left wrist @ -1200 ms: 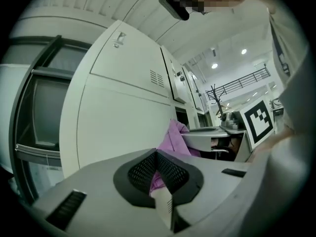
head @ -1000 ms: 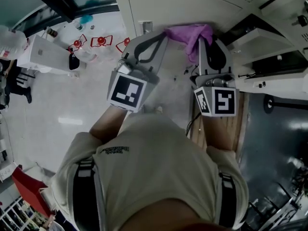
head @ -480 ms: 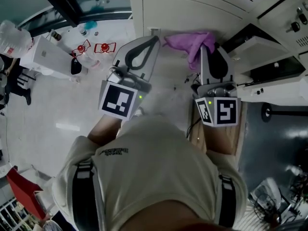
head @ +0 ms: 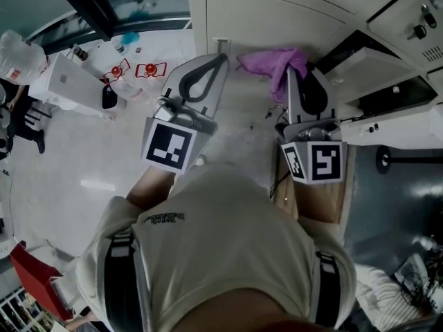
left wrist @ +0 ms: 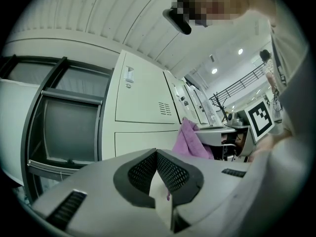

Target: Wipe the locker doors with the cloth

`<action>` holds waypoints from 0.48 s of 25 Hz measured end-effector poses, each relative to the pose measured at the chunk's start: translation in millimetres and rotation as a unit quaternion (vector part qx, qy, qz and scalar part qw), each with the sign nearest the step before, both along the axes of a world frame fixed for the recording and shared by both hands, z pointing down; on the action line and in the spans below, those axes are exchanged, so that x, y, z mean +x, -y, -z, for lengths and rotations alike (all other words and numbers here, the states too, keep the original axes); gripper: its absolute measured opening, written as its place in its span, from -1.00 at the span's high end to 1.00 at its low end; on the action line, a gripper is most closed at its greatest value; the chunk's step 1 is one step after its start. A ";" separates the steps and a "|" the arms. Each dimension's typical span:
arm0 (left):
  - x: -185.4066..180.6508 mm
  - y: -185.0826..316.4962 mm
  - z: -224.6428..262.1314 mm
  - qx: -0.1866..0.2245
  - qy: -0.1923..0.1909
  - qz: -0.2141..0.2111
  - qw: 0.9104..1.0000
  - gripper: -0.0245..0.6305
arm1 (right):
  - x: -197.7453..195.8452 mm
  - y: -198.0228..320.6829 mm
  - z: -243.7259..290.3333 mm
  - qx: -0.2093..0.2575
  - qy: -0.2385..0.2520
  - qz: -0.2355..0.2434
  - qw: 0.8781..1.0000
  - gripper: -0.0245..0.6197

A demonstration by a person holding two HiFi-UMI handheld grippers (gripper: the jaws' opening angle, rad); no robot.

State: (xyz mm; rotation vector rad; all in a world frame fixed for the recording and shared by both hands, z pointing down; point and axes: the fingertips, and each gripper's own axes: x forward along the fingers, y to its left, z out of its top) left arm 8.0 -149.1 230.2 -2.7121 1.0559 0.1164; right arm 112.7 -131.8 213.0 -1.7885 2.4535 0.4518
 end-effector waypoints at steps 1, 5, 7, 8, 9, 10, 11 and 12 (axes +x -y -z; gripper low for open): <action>0.8 -0.6 -0.6 -0.001 0.001 -0.001 1.000 0.92 | 1.0 -0.7 0.2 0.000 0.001 0.000 1.000 0.79; 2.2 -2.0 -1.0 -0.002 0.001 -0.003 1.000 0.92 | 4.0 -2.3 1.2 0.000 0.003 -0.003 1.000 0.79; 2.5 -1.8 -1.9 -0.003 0.002 -0.003 1.000 0.92 | 4.8 -2.3 0.3 -0.002 0.003 -0.004 1.000 0.79; 2.8 -1.9 -2.2 -0.004 0.001 -0.003 1.000 0.92 | 5.1 -2.3 -0.4 -0.003 0.003 -0.003 1.000 0.79; 3.2 -2.1 -2.4 -0.004 0.001 -0.003 1.000 0.93 | 5.3 -2.2 -1.0 -0.004 0.003 -0.003 1.000 0.79; 3.9 -2.3 -2.6 -0.004 0.001 -0.003 1.000 0.92 | 5.5 -2.0 -1.4 -0.005 0.003 -0.002 1.000 0.79; 4.8 -2.4 -2.9 -0.005 0.002 -0.003 1.000 0.93 | 5.7 -1.8 -1.7 -0.006 0.004 -0.001 1.000 0.79; 5.7 -2.4 -3.4 -0.005 0.002 -0.003 1.000 0.92 | 6.1 -1.5 -2.1 -0.006 0.005 0.001 1.000 0.79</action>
